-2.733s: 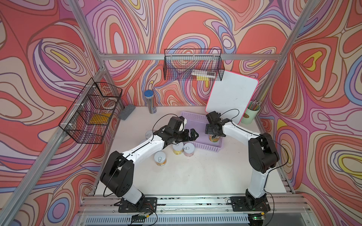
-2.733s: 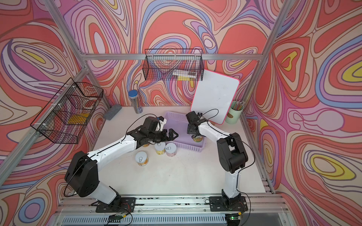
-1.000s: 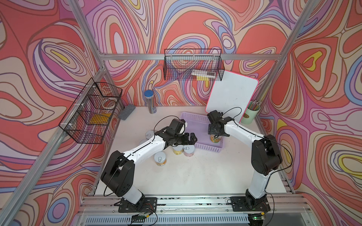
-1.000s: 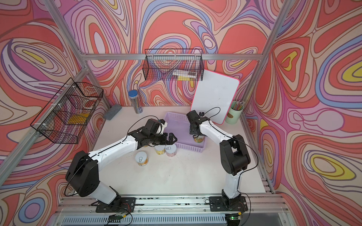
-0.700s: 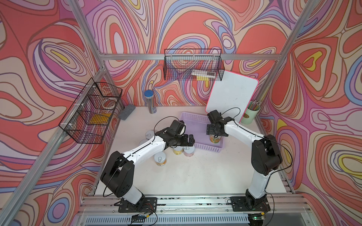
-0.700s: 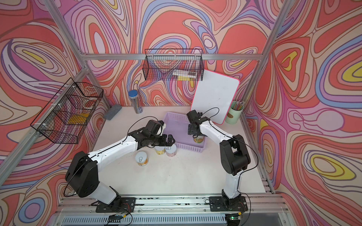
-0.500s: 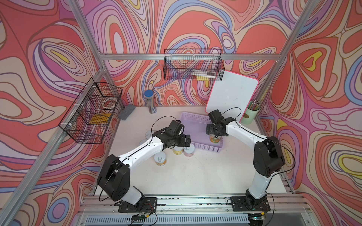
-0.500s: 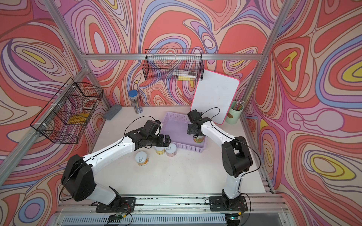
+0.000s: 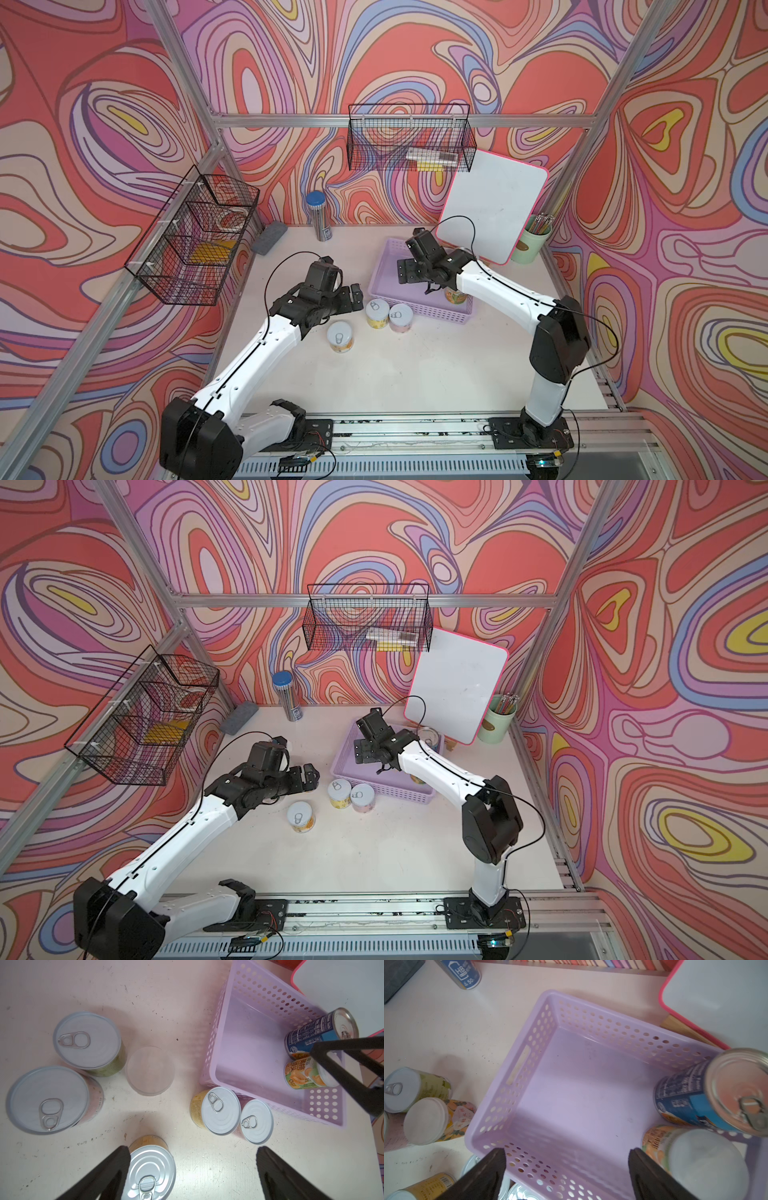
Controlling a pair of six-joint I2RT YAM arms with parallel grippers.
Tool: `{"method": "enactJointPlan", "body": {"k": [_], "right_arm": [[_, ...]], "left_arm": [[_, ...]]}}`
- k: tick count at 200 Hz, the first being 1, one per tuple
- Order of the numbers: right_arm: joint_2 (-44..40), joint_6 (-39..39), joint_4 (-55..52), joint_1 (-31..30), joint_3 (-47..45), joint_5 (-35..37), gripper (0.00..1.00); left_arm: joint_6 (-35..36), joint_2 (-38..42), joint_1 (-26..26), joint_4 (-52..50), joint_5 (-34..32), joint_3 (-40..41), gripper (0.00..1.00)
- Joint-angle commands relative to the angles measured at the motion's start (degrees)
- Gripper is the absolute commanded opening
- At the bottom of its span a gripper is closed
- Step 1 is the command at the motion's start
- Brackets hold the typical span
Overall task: Put the canned food in the basket
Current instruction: Place the canned food in the basket.
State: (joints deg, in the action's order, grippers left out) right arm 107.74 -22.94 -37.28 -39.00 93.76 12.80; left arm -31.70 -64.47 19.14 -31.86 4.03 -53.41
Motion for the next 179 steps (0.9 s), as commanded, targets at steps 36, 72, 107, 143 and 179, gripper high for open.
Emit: {"method": "enactJointPlan", "body": {"k": [36,72,107,143,179], "right_arm": [[9.9,4.8,-0.2,-3.5,10.6,-7.1,0.91],[15.8,7.1,-2.5,-5.4,17.8,-9.5,0.91],[20.6,9.3,-5.2,-7.3,24.1,-10.3,0.9],[25.2,10.8,-7.7,-8.5,30.0,-11.2,0.9],[29.7,11.8,-10.3,-9.7,36.2,-11.9,0.9]], "left_arm": [[-2.7,7.3,-13.0,-0.3,14.2,6.4,0.99],[-3.1,8.1,-19.0,0.1,19.9,7.7,0.99],[-3.7,8.6,-23.0,0.9,23.9,8.7,0.99],[-4.1,8.7,-25.0,1.1,25.6,9.2,0.99],[-4.1,9.6,-27.3,0.9,26.8,9.8,0.99]]}}
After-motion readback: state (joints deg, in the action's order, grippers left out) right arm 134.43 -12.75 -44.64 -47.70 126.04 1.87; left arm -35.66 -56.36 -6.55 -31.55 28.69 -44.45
